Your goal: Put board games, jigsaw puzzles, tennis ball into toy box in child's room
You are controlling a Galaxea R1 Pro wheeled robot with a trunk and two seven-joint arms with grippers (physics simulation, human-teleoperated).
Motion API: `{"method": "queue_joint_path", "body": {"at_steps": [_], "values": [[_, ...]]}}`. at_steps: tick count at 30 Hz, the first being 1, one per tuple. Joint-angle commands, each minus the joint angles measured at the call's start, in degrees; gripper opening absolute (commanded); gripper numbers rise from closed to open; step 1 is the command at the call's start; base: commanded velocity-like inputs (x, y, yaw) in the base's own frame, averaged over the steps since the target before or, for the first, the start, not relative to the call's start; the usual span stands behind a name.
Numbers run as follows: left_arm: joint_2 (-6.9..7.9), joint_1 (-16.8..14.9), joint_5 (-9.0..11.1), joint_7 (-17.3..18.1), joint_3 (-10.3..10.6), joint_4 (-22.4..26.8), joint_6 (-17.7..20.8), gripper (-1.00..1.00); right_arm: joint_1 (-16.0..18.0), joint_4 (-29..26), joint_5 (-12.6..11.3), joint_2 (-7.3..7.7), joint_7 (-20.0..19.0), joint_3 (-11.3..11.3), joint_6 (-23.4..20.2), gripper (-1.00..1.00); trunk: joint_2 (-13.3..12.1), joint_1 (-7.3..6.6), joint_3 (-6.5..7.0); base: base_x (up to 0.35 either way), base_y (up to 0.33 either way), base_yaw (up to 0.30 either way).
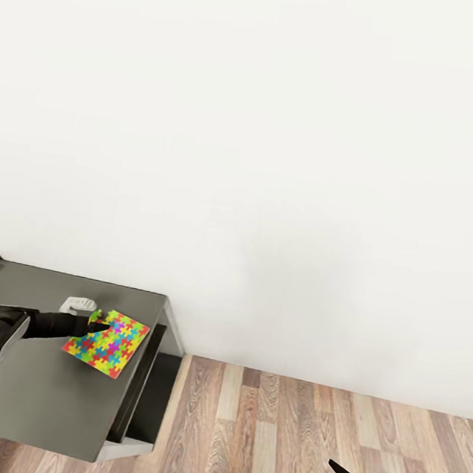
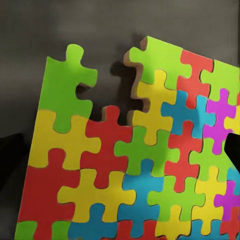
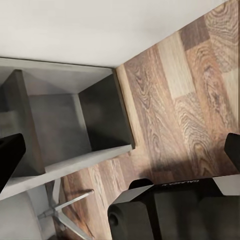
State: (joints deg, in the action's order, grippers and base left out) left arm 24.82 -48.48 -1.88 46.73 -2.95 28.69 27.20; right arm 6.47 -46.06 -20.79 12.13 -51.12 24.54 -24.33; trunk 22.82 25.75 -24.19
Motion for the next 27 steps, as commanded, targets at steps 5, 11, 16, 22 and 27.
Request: {"method": "queue_joint_path", "body": {"at_steps": [5,11,16,22,27], "values": [[-0.03,0.0,-0.2,0.4,-0.3,0.0,0.5,1.0,0.0,0.0,-0.4,0.0,-0.1,0.1,-0.5,1.0,0.1,0.03,-0.09,0.0,-0.09,0.0],[-0.03,0.0,-0.2,0.3,-0.2,0.0,0.6,1.0,0.0,0.0,-0.4,0.0,-0.1,0.1,-0.5,1.0,0.1,0.03,-0.09,0.0,-0.158,0.0],[-0.03,0.0,-0.1,0.4,-0.3,0.0,0.6,1.0,0.0,0.0,-0.4,0.0,-0.1,0.1,-0.5,1.0,0.1,0.03,-0.09,0.0,-0.019,0.0],[-0.03,0.0,-0.2,0.3,-0.3,0.0,0.6,1.0,0.0,0.0,-0.4,0.0,-0.1,0.0,-0.5,1.0,0.1,0.03,-0.09,-0.039,-0.067,0.0],[0.03,0.0,-0.2,0.3,-0.4,0.0,0.6,1.0,0.0,0.0,-0.4,0.0,-0.1,0.0,-0.5,1.0,0.1,0.03,-0.09,-0.04,-0.069,0.0]]}}
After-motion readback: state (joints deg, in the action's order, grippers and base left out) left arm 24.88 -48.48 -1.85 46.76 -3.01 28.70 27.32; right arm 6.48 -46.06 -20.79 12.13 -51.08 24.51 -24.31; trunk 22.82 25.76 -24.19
